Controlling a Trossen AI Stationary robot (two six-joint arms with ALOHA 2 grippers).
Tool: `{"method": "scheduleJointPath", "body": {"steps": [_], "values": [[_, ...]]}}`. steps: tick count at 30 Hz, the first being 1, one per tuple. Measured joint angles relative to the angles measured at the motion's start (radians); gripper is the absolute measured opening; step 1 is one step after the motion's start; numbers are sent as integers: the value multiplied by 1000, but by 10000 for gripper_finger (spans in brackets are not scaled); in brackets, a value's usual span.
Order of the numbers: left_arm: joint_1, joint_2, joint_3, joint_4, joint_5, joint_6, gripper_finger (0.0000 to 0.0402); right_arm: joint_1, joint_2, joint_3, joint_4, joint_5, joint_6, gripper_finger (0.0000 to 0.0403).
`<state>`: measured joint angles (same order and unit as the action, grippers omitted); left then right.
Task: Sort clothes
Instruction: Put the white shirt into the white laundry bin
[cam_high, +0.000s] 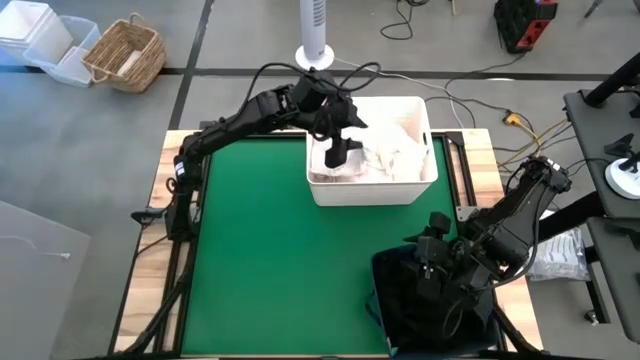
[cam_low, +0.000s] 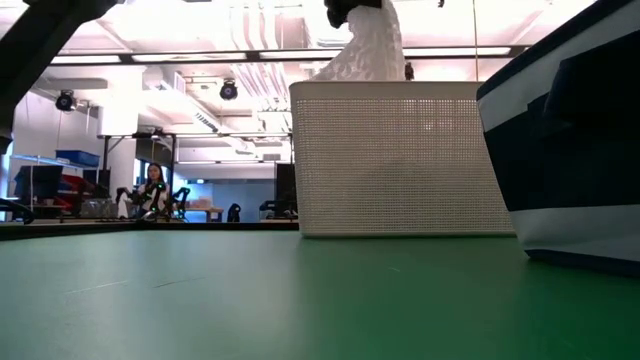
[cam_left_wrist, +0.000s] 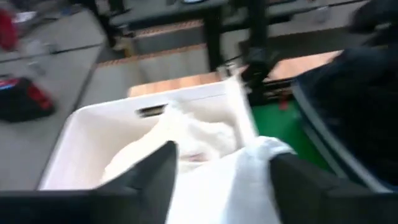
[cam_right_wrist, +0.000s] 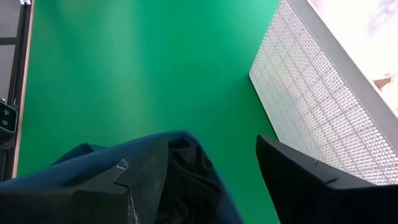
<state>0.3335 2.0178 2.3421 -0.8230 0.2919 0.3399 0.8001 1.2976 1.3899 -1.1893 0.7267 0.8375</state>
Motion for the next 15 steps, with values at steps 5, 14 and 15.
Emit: {"method": "scheduleJointPath", "body": {"steps": [5,14,15], "values": [[2,0,1,-85,-134,-9,304,0,0,0,7,0,0,242],[11,0,1,-325,-330,-68,377,0,0,0,18,1,-1,241],[12,-1,1,-348,-345,-70,378,0,0,0,18,1,-1,243]]}}
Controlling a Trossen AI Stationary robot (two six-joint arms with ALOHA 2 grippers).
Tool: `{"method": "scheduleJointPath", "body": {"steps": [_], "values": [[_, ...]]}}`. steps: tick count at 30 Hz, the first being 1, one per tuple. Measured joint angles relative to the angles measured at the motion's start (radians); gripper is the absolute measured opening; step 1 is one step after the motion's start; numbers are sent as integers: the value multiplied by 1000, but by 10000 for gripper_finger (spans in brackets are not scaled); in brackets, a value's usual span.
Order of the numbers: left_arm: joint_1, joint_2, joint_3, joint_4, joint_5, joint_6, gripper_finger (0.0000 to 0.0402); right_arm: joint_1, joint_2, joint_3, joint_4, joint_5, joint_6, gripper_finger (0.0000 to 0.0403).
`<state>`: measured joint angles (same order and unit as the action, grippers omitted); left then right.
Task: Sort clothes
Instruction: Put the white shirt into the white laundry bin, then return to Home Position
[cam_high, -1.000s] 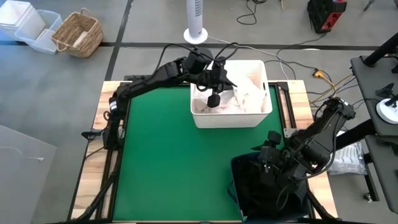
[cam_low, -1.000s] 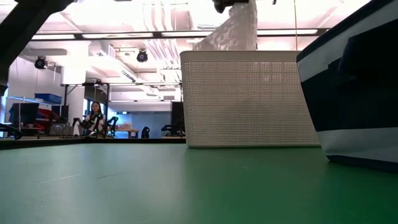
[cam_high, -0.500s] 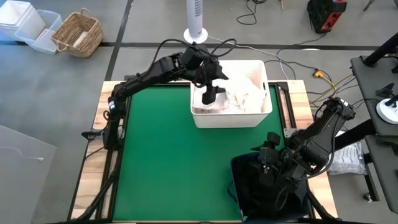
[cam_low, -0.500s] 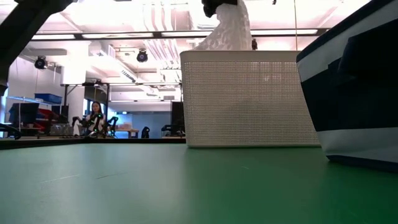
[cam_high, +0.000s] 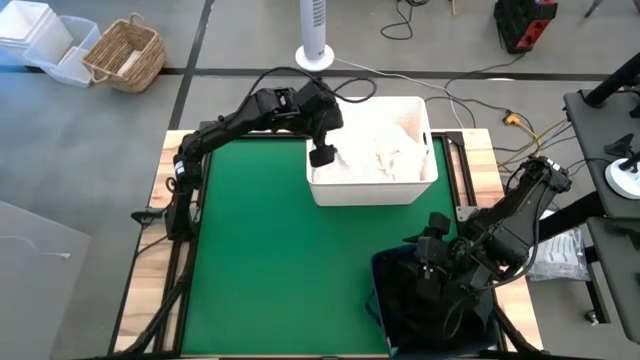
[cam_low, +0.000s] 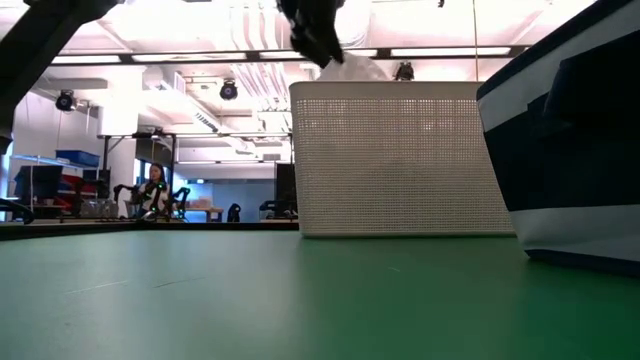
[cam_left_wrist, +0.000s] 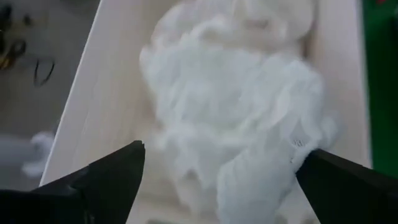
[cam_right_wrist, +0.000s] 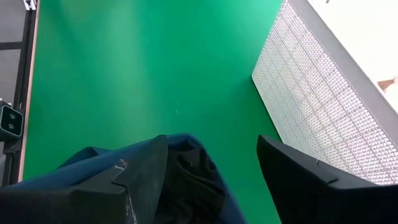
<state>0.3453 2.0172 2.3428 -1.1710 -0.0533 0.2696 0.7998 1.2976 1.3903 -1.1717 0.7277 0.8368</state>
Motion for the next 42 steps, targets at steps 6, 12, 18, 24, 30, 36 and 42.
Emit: {"method": "scheduleJointPath", "body": {"steps": [6,12,18,24,30,36,42], "values": [[-1,-1,0,-178,-69,-18,380,-2,0,0,1,0,0,246],[-2,-1,0,-309,-69,-21,380,-2,0,0,1,0,0,243],[-11,-3,0,-399,-56,-70,380,-2,0,1,2,0,7,249],[-37,-64,0,-308,105,-50,380,4,0,-20,26,53,-49,242],[-120,-187,-16,-120,173,-34,380,-5,0,-86,223,122,-223,239],[-289,-342,-151,29,66,-28,380,-95,0,-132,545,72,-541,245],[-488,-599,-555,281,-197,-34,380,-267,-1,-175,940,-255,-895,242]]}}
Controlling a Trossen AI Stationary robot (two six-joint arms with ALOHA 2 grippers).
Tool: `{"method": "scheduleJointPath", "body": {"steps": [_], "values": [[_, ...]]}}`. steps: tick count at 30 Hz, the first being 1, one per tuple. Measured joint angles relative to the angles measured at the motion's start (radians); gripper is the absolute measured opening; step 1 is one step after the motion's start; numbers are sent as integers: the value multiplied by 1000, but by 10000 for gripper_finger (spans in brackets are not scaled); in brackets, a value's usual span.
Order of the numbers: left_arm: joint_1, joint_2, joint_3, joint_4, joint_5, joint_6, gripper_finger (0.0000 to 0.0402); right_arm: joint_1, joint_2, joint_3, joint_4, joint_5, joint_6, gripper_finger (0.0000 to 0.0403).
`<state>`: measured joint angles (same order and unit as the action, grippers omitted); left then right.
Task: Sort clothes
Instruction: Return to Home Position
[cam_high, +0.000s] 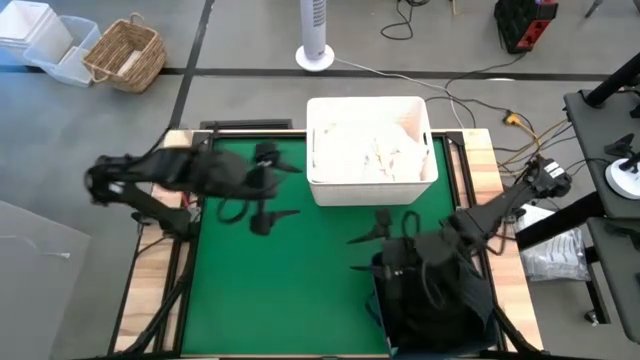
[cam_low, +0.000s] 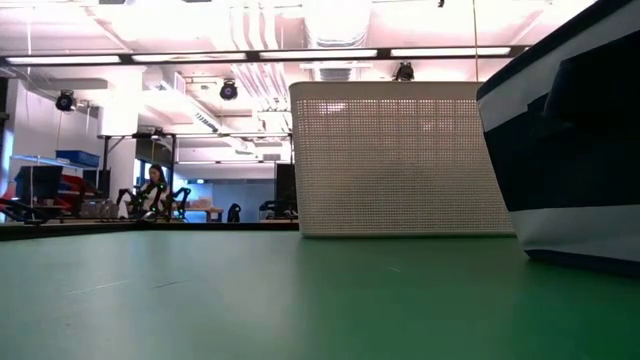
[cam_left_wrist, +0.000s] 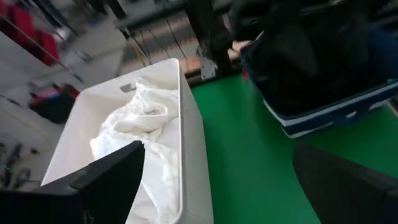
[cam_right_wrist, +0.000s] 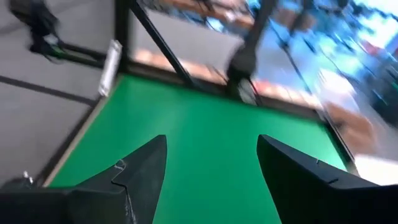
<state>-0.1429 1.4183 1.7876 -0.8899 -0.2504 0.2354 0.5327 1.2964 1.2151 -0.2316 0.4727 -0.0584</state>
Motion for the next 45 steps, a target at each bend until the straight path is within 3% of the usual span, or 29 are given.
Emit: {"method": "scheduleJointPath", "body": {"steps": [5,9,14,21,27,33,45], "values": [[-118,-312,-396,236,-127,-84,380,-130,-8,-14,95,-203,-119,234],[-156,-553,-663,430,-218,-122,380,-201,-66,-19,49,-220,-152,230],[-155,-766,-852,506,-223,-115,380,-252,-221,-76,26,-276,-166,232],[-155,-975,-1119,568,-244,-190,380,-253,-492,-353,64,-297,-77,223],[-155,-1117,-1392,742,-246,-250,380,-236,-645,-610,264,-298,-30,211],[-155,-1206,-1470,775,-245,-234,380,-237,-730,-740,366,-297,-36,204],[-155,-1350,-1463,748,-315,-100,380,-239,-811,-757,369,-286,-112,203]]}}
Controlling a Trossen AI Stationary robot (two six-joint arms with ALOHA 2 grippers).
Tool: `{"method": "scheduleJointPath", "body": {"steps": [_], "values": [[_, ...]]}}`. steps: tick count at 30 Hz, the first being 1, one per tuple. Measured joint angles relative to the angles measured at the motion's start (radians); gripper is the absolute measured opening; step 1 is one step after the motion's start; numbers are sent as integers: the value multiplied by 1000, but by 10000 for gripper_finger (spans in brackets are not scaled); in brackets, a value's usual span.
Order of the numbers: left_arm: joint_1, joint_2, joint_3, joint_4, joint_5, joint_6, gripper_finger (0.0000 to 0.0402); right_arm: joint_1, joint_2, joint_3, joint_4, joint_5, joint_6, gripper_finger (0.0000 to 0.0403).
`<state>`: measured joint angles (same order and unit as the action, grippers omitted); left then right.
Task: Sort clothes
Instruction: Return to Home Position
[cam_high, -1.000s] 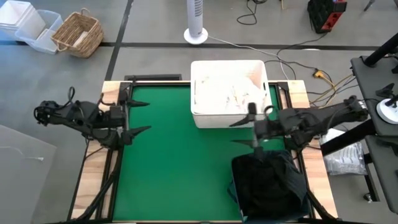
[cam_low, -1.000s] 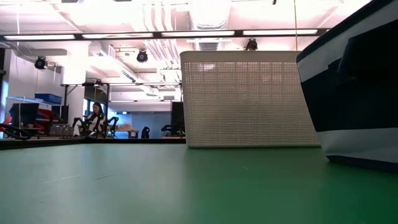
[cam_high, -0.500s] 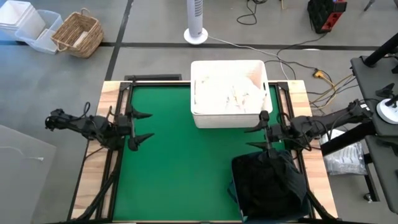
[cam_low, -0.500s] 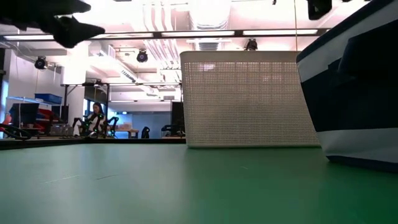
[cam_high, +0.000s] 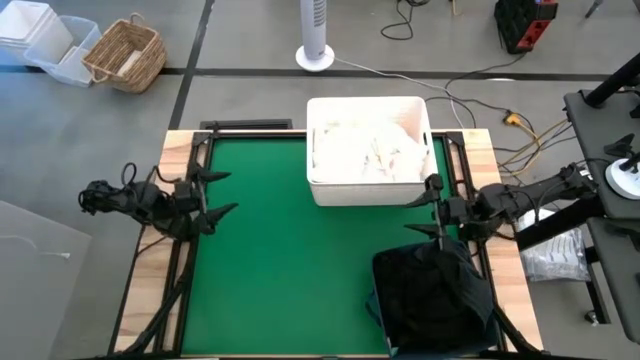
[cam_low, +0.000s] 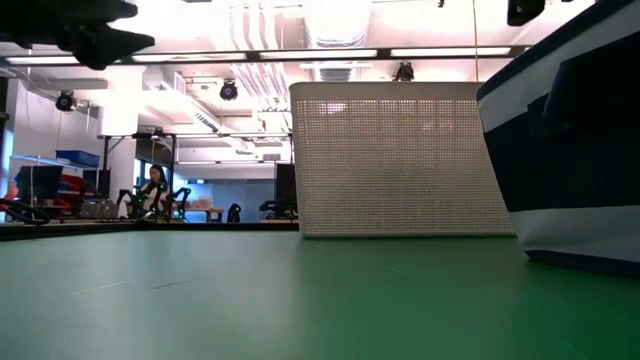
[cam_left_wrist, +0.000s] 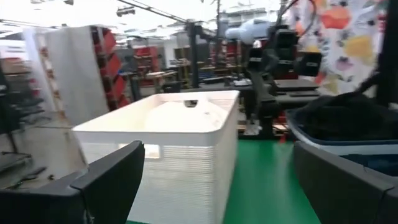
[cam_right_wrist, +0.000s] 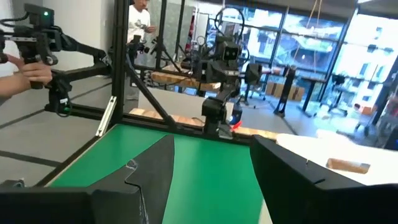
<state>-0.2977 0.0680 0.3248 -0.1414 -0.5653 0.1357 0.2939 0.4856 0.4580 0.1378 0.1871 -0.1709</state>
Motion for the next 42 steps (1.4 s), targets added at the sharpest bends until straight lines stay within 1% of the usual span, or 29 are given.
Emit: {"method": "scheduleJointPath", "body": {"steps": [4,8,11,14,15,18,20,24,26,28,30,32,35,38,42], "values": [[0,-50,0,-35,-54,13,380,0,-80,7,-47,43,-47,203],[0,-67,-2,-63,-46,-33,380,0,-194,16,-131,46,-29,203],[0,-57,-38,-6,16,-83,380,0,-258,-1,-170,40,-3,203],[0,-54,-132,125,112,-91,380,0,-304,-40,-169,19,3,203],[0,-47,-165,175,129,-88,380,0,-318,-60,-168,12,3,203],[0,-49,-241,257,131,-68,380,0,-357,-124,-93,-41,5,203],[0,-55,-260,294,131,-44,380,0,-385,-173,-40,-79,4,203],[0,-65,-310,287,110,-51,380,0,-443,-295,38,-95,-3,203],[1,-66,-313,227,101,-99,380,0,-470,-364,80,-102,12,203],[1,-53,-314,221,80,-142,380,0,-485,-440,121,-116,10,203],[1,-43,-314,222,44,-141,379,-1,-474,-443,66,-76,-22,200],[1,-36,-313,220,-18,-141,378,-6,-458,-443,67,11,-67,194],[1,-20,-313,220,-36,-142,378,-7,-459,-443,91,72,-120,185],[1,-9,-313,220,-36,-142,378,-6,-459,-442,78,75,-122,176],[1,5,-313,219,-36,-142,378,-6,-454,-442,51,75,-52,168]]}}
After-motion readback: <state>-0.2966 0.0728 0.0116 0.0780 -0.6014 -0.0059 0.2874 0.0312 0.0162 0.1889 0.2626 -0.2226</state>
